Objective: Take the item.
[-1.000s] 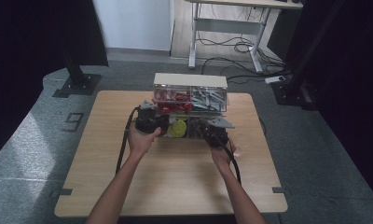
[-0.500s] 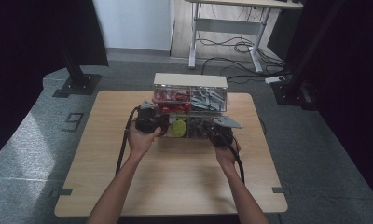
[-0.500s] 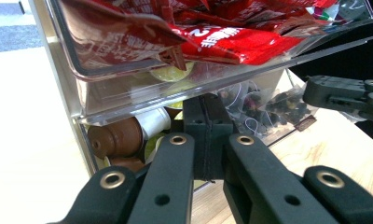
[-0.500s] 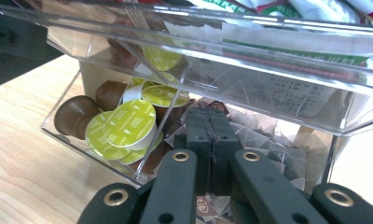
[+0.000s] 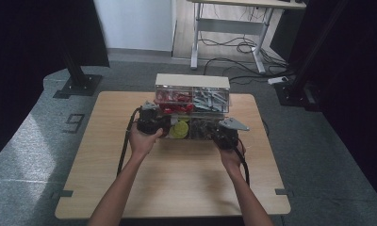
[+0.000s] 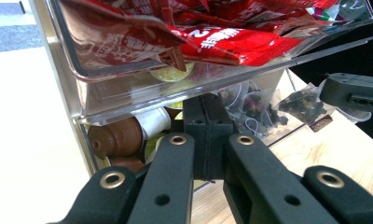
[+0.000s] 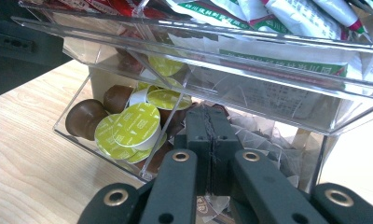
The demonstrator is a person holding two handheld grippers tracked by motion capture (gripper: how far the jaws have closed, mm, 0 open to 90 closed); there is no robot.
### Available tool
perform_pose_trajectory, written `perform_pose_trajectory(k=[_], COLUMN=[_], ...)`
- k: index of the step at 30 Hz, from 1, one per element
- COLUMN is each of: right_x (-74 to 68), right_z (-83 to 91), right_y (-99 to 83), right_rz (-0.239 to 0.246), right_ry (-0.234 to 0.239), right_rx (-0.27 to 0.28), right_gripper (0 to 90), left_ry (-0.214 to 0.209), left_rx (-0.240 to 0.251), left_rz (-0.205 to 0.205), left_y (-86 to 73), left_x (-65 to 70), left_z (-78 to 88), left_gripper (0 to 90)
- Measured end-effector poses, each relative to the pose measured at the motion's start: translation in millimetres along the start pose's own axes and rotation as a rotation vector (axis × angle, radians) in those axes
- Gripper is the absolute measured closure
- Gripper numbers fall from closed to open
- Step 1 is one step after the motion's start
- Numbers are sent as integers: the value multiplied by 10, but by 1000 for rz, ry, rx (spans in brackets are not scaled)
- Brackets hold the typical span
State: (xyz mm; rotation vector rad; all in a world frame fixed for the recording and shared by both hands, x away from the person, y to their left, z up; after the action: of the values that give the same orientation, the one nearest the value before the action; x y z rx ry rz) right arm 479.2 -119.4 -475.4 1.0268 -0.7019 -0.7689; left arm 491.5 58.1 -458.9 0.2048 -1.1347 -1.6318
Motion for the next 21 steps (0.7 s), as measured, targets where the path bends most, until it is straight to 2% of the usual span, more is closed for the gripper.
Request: perform_pose_trajectory(k=[21], right_x=[123], right_z=[215], right_y=[35], right_rz=[1], right_ry=[-20], right_rx=[27], right_gripper=[890], left_ry=[3], left_rx=[2], left_rz=[3], left_y=[-7], left_x=[5], left_z=[1], left_gripper=[900])
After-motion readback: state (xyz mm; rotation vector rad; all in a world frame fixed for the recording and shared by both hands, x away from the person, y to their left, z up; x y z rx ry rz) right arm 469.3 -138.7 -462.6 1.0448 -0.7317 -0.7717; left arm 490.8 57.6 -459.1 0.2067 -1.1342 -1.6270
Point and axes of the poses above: each handheld gripper's, and its own axes: z roughly backward along the jaws, y roughly out of its top, x roughly to its right, the point moved 10 cm from there along -z, roughly forward along the jaws, and after that the axes turned 13 degrees about z, right-handed, at the moved point
